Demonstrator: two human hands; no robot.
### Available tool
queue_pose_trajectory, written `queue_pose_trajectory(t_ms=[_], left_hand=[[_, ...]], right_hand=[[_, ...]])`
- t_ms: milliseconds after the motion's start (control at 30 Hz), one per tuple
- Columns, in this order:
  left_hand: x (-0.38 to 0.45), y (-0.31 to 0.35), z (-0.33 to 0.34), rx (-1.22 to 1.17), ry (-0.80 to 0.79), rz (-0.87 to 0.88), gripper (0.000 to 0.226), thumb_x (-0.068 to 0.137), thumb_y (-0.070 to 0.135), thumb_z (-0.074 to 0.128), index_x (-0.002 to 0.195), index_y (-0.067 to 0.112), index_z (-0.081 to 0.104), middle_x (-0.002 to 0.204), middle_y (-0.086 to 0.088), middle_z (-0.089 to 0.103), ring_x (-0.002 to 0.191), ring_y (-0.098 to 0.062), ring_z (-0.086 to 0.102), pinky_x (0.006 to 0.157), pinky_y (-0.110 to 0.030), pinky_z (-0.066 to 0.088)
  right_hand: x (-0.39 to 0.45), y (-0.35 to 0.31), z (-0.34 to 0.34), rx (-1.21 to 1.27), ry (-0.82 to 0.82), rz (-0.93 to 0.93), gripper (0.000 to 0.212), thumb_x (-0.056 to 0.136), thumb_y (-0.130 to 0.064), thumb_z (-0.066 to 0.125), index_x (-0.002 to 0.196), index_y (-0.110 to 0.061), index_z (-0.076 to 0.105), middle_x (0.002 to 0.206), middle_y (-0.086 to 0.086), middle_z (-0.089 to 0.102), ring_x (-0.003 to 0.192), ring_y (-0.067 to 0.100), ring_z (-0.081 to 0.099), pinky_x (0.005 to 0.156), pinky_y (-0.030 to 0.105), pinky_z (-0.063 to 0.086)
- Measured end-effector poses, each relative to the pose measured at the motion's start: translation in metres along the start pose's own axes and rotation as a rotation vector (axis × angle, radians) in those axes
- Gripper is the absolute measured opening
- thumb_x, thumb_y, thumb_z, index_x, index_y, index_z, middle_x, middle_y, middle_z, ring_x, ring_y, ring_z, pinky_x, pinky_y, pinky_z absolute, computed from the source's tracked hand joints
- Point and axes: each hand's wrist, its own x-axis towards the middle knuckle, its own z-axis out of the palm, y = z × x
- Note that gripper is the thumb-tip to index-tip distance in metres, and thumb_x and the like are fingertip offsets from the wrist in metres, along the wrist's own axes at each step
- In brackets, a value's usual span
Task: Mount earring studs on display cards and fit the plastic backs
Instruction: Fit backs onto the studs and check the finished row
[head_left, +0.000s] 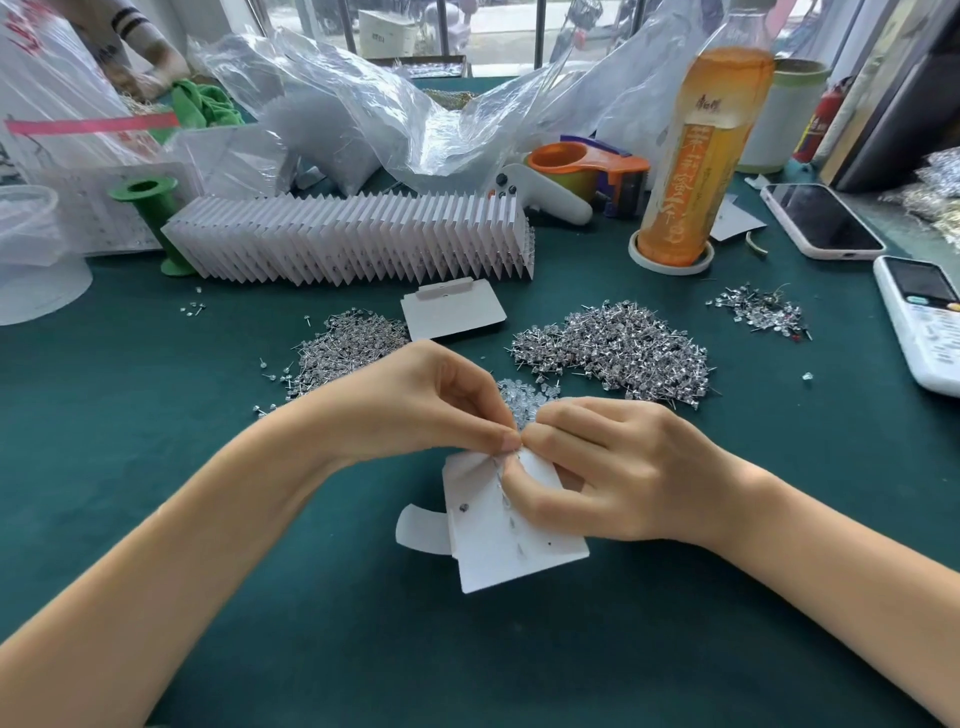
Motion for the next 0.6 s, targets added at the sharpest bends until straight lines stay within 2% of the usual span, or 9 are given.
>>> queue_pose_trajectory(t_ms=[100,167,200,300,367,400,500,533,600], left_hand=[[-0.001,0.001,0.001,-0.001,0.033,0.005,0.013,0.076,0.025,0.076,0.08,0.013,0.075,0.079,-0.002,0.073,0.071,-0.005,0.062,0.069,-0.015,0.048],[-0.001,0.0,-0.003,-0.026,0.178,0.028,0.027,0.073,0.045,0.069,0.081,0.02,0.077,0.081,0.002,0.074,0.074,0.0,0.062,0.073,-0.014,0.048],[0.001,-0.001,-0.007,-0.046,0.288,0.053,0.029,0.074,0.05,0.065,0.079,0.024,0.077,0.08,0.006,0.074,0.071,0.003,0.061,0.071,-0.011,0.047],[0.006,-0.013,-0.017,0.068,0.527,0.114,0.017,0.085,0.035,0.064,0.076,0.025,0.074,0.074,0.012,0.072,0.063,0.004,0.058,0.063,-0.013,0.046],[0.008,-0.02,-0.018,0.185,0.524,0.116,0.009,0.085,0.026,0.068,0.078,0.024,0.073,0.068,0.015,0.07,0.059,0.002,0.057,0.06,-0.017,0.046],[0.009,-0.022,-0.017,0.236,0.495,0.124,0.007,0.084,0.022,0.07,0.077,0.024,0.072,0.064,0.018,0.068,0.056,0.005,0.055,0.058,-0.013,0.043],[0.009,-0.024,-0.011,0.407,0.403,0.172,0.008,0.081,0.017,0.073,0.078,0.024,0.072,0.062,0.02,0.064,0.058,0.007,0.055,0.06,-0.005,0.037],[0.01,-0.024,-0.009,0.439,0.379,0.183,0.006,0.081,0.016,0.074,0.08,0.023,0.073,0.064,0.019,0.064,0.06,0.006,0.055,0.061,-0.005,0.037],[0.01,-0.026,-0.006,0.455,0.36,0.196,0.006,0.08,0.015,0.074,0.082,0.021,0.073,0.07,0.014,0.066,0.064,0.005,0.055,0.061,-0.004,0.036]], right_hand=[[0.001,0.001,-0.001,-0.008,0.002,0.024,0.026,0.077,0.011,0.064,0.093,-0.01,0.064,0.066,0.006,0.062,0.057,0.025,0.059,0.054,0.031,0.052],[0.002,0.003,-0.001,0.001,0.018,0.064,0.034,0.074,0.008,0.071,0.098,-0.01,0.054,0.068,0.006,0.064,0.06,0.025,0.061,0.056,0.031,0.053],[0.002,0.004,-0.001,0.007,0.023,0.079,0.036,0.075,0.007,0.072,0.098,-0.01,0.052,0.069,0.006,0.065,0.061,0.025,0.062,0.056,0.031,0.054],[0.001,0.005,-0.003,0.067,0.032,0.138,0.024,0.085,0.003,0.065,0.099,-0.011,0.051,0.072,0.005,0.066,0.065,0.026,0.064,0.056,0.031,0.054],[0.001,0.008,-0.004,0.191,0.058,0.246,0.02,0.088,0.002,0.059,0.099,-0.013,0.052,0.075,0.004,0.068,0.069,0.024,0.065,0.056,0.03,0.054],[0.001,0.009,-0.004,0.261,0.084,0.327,0.02,0.087,-0.001,0.061,0.1,-0.014,0.052,0.075,0.003,0.069,0.068,0.022,0.066,0.056,0.029,0.054],[0.001,0.009,-0.005,0.307,0.136,0.67,0.023,0.086,-0.029,0.067,0.103,-0.018,0.056,0.081,-0.013,0.066,0.068,0.008,0.062,0.062,0.011,0.045],[0.001,0.008,-0.005,0.341,0.11,0.816,0.027,0.086,-0.04,0.067,0.102,-0.019,0.06,0.085,-0.016,0.066,0.072,0.008,0.062,0.063,0.01,0.043],[0.001,0.007,-0.004,0.488,0.06,1.048,0.046,0.079,-0.058,0.057,0.099,-0.019,0.071,0.092,-0.016,0.072,0.081,0.006,0.065,0.072,0.017,0.048]])
